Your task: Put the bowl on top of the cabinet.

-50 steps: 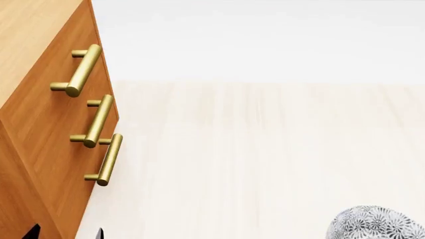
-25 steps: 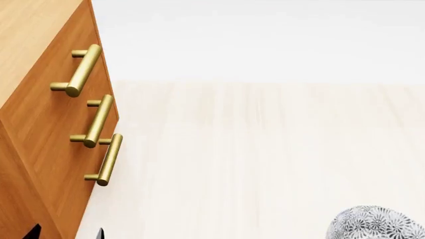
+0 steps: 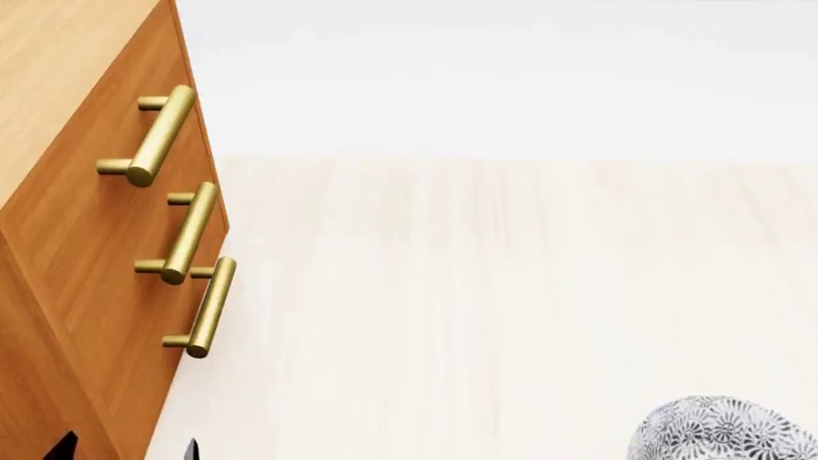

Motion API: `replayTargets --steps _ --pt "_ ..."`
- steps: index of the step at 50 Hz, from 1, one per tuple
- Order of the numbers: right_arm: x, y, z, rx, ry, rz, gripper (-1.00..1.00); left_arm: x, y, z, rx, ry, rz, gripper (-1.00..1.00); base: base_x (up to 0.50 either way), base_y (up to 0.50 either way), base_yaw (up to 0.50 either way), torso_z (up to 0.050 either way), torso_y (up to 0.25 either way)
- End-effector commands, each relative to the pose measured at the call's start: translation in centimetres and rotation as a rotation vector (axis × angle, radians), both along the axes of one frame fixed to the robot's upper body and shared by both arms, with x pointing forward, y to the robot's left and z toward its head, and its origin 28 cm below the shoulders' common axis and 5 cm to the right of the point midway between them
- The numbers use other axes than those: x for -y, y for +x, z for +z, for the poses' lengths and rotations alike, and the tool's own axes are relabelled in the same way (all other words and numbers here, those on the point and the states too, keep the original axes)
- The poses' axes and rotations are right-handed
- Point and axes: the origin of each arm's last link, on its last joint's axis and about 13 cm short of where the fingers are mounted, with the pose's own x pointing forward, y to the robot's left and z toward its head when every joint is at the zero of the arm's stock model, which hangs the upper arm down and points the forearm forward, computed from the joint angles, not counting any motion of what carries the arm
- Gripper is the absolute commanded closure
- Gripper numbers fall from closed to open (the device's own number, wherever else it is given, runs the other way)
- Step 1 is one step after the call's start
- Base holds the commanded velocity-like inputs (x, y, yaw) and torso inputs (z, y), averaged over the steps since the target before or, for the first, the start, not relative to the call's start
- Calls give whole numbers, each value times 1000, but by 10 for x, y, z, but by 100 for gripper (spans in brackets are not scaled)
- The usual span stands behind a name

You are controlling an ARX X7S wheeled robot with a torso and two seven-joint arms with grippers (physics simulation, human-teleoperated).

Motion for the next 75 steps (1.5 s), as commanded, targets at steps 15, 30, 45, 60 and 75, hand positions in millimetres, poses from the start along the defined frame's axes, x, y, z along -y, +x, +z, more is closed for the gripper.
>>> replayTargets --steps 15,30,45,60,75 --pt "0 8 -4 -33 8 27 -100 0 0 0 0 -1 0 -100 0 0 0 0 0" --pt "0 8 -4 -36 3 25 100 0 1 0 -3 0 -1 -100 0 0 0 0 0" --pt "-4 7 0 -1 -79 51 100 0 1 0 -2 0 0 -100 0 0 0 0 0" --pt "-14 7 7 79 -239 79 100 3 -4 3 -3 17 -41 -100 0 0 0 0 0" --pt "-21 8 25 125 -401 53 100 7 -21 15 -4 31 -152 -100 0 0 0 0 1"
